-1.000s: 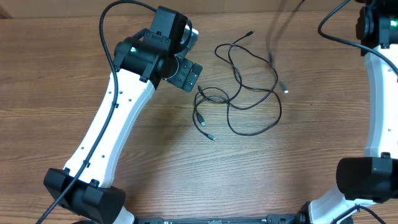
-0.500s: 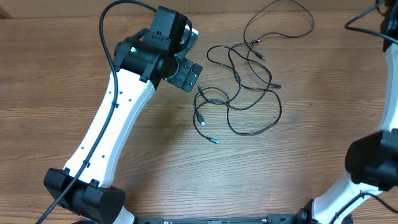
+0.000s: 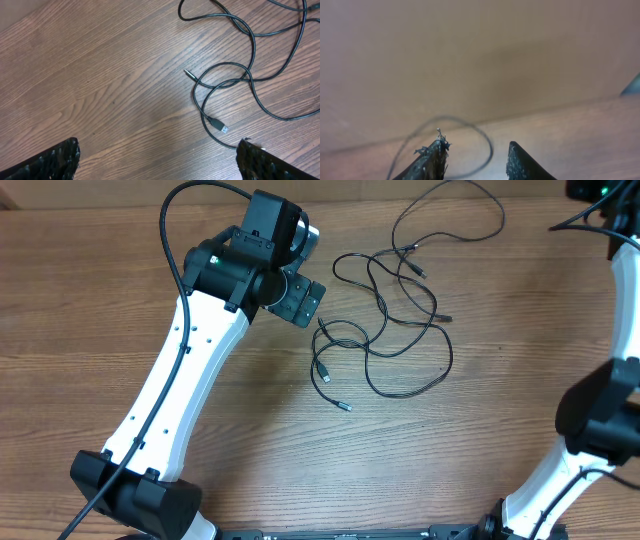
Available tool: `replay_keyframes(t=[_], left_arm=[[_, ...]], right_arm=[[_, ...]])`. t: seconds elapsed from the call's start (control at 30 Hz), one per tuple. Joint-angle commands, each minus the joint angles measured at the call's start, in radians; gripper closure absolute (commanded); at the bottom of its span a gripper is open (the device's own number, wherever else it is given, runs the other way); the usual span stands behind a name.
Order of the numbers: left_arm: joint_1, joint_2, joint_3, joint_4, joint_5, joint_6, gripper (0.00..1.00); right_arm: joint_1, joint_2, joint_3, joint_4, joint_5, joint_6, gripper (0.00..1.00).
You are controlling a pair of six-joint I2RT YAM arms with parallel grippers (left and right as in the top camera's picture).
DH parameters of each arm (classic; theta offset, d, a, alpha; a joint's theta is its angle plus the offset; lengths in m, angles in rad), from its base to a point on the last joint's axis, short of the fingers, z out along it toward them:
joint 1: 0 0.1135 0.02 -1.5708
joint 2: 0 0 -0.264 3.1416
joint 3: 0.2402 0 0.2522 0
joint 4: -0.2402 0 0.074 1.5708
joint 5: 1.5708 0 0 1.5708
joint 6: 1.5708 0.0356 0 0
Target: Untangle cables
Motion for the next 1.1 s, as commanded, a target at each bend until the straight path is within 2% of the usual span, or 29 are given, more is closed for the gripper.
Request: replay_keyframes(t=[0.0, 0.27, 0.5, 1.07], left_arm=[[0.005, 0.003, -0.002, 0.004, 0.009, -0.014, 0.00], [0.005, 0.003, -0.002, 0.004, 0.009, -0.014, 0.00], [0.005, 0.003, -0.002, 0.004, 0.009, -0.014, 0.00], [0.005, 0.003, -0.002, 0.004, 0.009, -0.014, 0.00]], right_arm=[[0.005, 0.067, 0.017, -0.020, -0.005, -0.034, 0.60], [0.024, 0.177, 0.011, -0.035, -0.006, -0.062, 0.45], [0.072, 0.254, 0.011, -0.034, -0.034, -0.164, 0.36], [0.090, 0.436, 0.011, 0.141, 0.009, -0.153, 0.33]])
